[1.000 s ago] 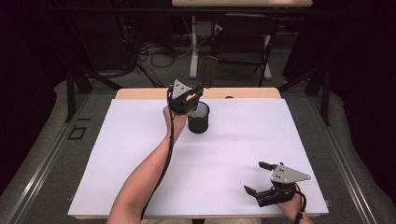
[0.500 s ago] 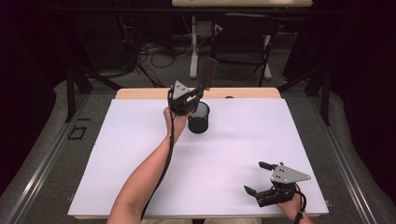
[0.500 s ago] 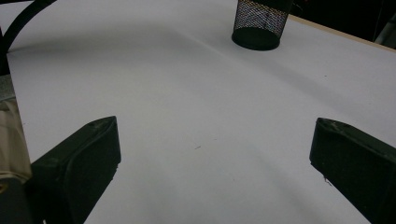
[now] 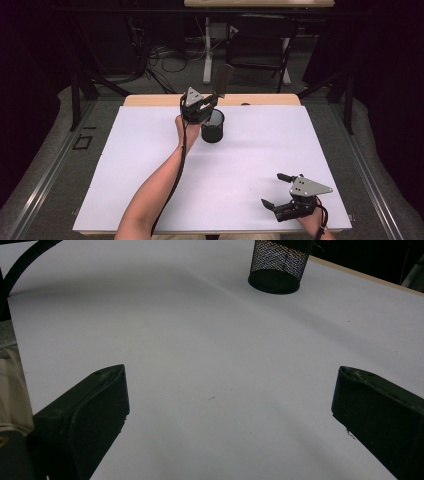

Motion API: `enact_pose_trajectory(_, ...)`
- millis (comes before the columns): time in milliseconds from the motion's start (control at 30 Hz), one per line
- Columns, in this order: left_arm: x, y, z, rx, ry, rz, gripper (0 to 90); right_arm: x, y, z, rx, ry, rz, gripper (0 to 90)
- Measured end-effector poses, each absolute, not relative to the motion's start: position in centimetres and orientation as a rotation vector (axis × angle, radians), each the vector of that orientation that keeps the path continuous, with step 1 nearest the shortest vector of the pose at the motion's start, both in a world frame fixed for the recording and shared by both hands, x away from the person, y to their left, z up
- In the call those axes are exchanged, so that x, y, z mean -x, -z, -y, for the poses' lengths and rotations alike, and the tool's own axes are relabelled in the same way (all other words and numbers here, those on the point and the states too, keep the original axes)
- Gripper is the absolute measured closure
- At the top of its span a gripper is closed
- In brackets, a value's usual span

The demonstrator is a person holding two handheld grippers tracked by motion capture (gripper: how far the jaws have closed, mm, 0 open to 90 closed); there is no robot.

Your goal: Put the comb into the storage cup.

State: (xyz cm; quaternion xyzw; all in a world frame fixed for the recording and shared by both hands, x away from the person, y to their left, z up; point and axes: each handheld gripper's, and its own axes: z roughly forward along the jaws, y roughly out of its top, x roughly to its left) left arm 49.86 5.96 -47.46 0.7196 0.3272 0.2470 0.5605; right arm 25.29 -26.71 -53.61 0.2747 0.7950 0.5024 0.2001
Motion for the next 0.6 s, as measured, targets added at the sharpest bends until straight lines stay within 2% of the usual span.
enact_pose_trajectory(600, -50.01, 48.05, -5.6, -1.739, -0.579, -0.762, 72.4, -25.29, 53.61, 26.72, -0.768, -1.405, -2.22, 1.5)
